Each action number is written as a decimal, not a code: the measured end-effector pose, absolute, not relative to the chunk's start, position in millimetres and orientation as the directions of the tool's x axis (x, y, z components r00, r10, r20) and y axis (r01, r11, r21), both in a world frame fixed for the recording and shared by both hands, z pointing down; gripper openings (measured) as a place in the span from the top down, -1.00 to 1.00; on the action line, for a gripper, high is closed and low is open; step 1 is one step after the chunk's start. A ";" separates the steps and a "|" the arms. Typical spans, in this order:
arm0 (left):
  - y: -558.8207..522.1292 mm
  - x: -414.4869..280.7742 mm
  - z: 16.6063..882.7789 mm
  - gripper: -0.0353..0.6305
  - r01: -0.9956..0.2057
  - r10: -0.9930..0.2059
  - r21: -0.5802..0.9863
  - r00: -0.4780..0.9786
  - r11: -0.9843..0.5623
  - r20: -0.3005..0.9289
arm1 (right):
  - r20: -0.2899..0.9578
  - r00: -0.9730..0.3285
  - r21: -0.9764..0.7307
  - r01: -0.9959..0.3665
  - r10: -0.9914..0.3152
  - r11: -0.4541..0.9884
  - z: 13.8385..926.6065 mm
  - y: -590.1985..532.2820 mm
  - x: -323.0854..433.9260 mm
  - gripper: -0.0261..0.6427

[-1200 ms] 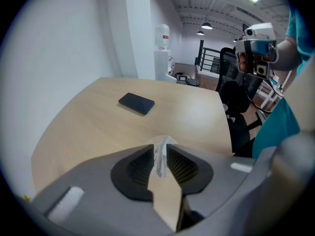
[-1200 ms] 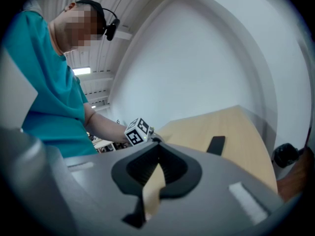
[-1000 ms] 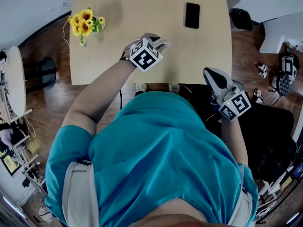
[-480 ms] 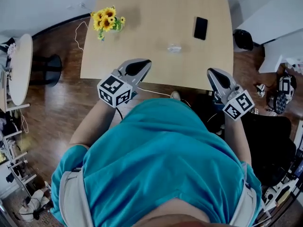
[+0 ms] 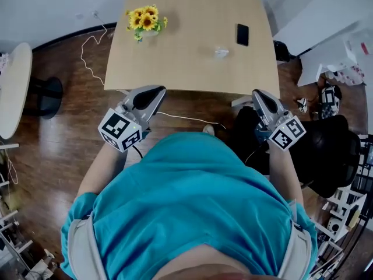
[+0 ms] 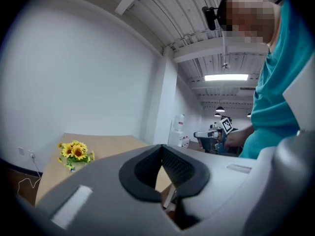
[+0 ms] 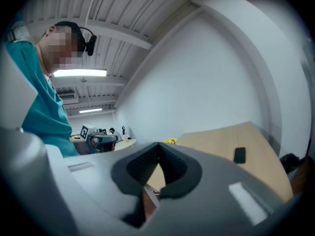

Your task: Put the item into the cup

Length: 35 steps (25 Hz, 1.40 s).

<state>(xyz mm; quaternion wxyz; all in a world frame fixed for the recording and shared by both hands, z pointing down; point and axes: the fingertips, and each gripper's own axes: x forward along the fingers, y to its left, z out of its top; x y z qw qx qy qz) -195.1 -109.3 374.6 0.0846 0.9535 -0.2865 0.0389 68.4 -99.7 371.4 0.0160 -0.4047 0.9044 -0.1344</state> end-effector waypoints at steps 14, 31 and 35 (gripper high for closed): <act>55.9 -101.0 373.6 0.88 -0.605 -0.602 0.183 0.795 -0.775 0.077 | 0.047 -0.754 -0.187 -0.651 -0.655 0.736 381.0 84.9 123.5 0.92; 164.4 -118.5 363.5 0.88 -0.641 -0.637 0.121 0.767 -0.758 0.075 | 0.002 -0.761 -0.193 -0.637 -0.649 0.746 379.7 176.1 108.3 0.92; 167.1 -139.8 368.3 0.88 -0.636 -0.632 0.132 0.771 -0.760 0.078 | 0.024 -0.755 -0.195 -0.646 -0.655 0.738 383.1 178.8 86.2 0.92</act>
